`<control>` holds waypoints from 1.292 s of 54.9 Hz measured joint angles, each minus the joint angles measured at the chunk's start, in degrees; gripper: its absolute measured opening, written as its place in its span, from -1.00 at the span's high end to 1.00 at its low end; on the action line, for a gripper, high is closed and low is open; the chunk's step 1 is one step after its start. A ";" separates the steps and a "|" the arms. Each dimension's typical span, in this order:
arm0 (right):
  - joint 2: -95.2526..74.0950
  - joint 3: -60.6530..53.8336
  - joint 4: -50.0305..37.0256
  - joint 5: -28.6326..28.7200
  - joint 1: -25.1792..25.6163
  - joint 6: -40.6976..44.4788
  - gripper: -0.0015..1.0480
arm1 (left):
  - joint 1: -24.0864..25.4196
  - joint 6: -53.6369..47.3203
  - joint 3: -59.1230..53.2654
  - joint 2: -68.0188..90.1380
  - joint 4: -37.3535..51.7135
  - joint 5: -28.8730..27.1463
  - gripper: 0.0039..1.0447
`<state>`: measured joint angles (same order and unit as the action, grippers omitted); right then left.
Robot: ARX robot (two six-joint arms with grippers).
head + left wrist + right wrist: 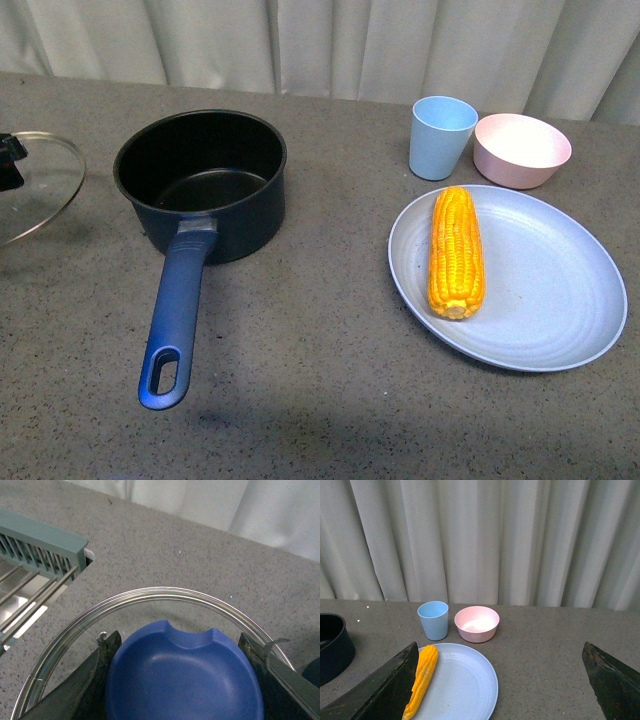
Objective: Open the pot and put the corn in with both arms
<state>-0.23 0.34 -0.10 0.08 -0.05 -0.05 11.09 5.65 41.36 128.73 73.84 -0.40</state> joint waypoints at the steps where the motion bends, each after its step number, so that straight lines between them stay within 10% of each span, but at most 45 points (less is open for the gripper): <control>1: 0.00 0.00 0.00 0.00 0.00 0.00 -0.82 | -0.02 -0.07 0.02 0.61 0.37 0.02 -0.20; 33: 0.00 0.00 0.00 0.00 0.00 0.00 -0.82 | -0.72 -2.19 2.14 7.89 -1.27 -0.35 -0.20; 45: 0.00 0.00 0.00 0.00 0.00 0.00 -0.82 | -1.44 -1.66 -0.57 4.00 -1.97 0.35 -0.92; 63: 0.00 0.00 0.00 0.00 0.00 0.00 -0.82 | -1.16 0.63 -13.05 -18.47 -2.51 -3.04 -0.88; 71: -0.02 0.00 0.00 0.00 0.00 0.00 -0.82 | -0.83 -1.60 -19.96 -23.39 4.33 3.67 -0.47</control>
<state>-0.25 0.34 -0.10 0.08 -0.05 -0.05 10.26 4.05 21.41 105.34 78.17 3.27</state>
